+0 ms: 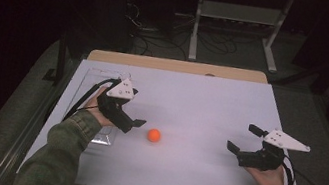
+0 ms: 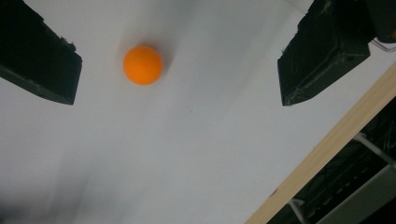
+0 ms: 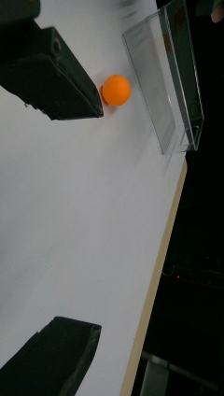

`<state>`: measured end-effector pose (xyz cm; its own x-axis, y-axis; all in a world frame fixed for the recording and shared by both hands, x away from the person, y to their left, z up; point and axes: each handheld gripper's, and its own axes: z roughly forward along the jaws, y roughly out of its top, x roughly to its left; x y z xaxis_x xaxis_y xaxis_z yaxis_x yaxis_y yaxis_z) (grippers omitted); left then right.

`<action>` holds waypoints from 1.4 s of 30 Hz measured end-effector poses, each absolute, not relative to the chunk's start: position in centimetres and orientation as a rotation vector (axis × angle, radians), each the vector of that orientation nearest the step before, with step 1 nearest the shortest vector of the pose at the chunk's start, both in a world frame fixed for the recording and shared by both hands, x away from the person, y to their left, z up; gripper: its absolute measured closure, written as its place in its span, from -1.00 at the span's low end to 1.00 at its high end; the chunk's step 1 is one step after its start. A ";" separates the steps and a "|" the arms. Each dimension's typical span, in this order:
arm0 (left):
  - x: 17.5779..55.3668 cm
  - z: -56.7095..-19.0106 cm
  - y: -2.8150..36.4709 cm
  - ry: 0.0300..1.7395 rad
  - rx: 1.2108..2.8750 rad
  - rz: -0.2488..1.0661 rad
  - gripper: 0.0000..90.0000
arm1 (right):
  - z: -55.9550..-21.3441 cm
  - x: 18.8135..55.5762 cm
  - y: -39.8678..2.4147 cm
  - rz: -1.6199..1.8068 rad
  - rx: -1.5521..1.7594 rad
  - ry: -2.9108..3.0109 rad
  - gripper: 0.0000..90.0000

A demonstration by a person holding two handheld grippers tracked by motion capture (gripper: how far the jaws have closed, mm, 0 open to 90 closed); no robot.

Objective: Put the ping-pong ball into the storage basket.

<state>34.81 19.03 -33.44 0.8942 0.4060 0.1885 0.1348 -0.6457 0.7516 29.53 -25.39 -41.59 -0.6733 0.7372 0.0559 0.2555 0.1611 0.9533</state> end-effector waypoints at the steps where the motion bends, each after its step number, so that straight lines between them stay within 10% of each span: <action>1: 34.9 -33.5 18.9 0.383 2.263 0.436 -1.00 | -41.6 29.5 -25.4 1.526 0.941 2.021 -1.00; 42: 37.1 -36.7 14.5 0.286 2.423 0.337 -1.00 | -41.6 29.3 -25.6 1.532 0.936 2.023 -1.00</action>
